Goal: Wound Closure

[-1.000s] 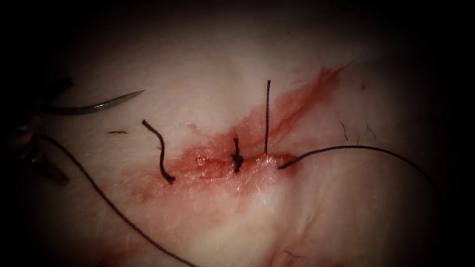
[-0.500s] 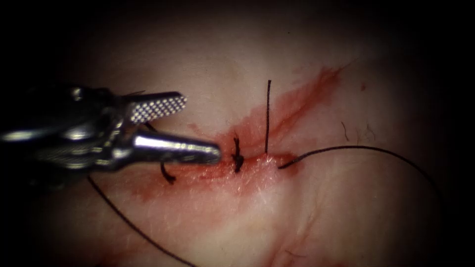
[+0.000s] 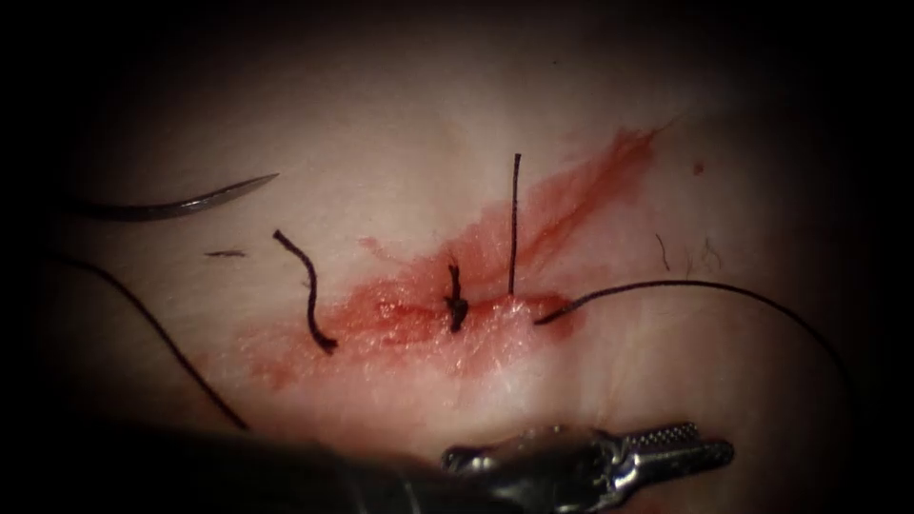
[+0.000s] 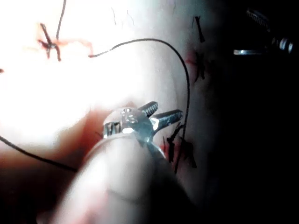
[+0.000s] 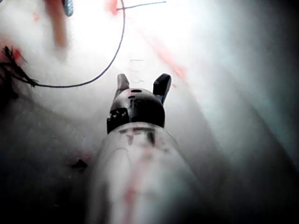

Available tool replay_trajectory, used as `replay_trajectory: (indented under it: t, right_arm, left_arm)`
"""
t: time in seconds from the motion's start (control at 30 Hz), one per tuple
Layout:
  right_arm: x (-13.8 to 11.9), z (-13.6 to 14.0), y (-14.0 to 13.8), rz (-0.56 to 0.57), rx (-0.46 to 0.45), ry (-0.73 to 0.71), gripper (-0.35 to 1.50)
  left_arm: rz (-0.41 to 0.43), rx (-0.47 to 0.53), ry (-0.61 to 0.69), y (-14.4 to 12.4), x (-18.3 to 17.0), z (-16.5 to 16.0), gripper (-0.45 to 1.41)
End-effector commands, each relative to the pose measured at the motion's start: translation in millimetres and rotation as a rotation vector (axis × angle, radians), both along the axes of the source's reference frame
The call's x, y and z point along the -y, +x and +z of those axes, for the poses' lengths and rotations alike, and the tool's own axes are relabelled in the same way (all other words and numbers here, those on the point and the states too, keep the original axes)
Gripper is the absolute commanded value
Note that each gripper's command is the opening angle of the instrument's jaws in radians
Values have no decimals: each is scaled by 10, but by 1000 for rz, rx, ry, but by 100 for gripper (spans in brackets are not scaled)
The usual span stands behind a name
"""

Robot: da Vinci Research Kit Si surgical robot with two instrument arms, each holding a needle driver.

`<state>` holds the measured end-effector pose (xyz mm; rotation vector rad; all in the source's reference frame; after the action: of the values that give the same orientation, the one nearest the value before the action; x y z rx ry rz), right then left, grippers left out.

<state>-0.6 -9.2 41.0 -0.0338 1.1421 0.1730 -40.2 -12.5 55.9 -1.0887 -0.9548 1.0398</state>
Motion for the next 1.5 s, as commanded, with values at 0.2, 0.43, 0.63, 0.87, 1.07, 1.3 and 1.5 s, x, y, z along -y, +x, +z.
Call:
replay_trajectory:
  t: [0.2, 0.43, 0.63, 0.87, 1.07, 1.3, 1.5]
  right_arm:
    - [-8, 0, 4, 20, -12, 6, 91]
    - [-11, -4, -3, 22, -16, 9, 91]
    - [-13, -2, -4, 32, -10, 12, 91]
    - [-12, -2, -4, 33, -10, 12, 91]
    - [-11, -7, -3, 34, -13, 14, 91]
    - [-11, -23, 9, 64, -41, 12, 88]
    - [-21, -27, 17, 93, -56, 12, 31]
  left_arm:
    - [42, -26, -43, -80, -6, 72, 91]
    - [51, -28, -40, -110, -28, 83, 95]
    - [57, 34, -41, -115, -38, 73, 81]
    - [59, 64, -49, -126, -36, 71, 73]
    - [95, 69, -50, -126, -28, 75, -45]
    - [147, 124, 100, -114, -28, 71, -45]
    - [247, 165, 209, -59, -5, 35, -45]
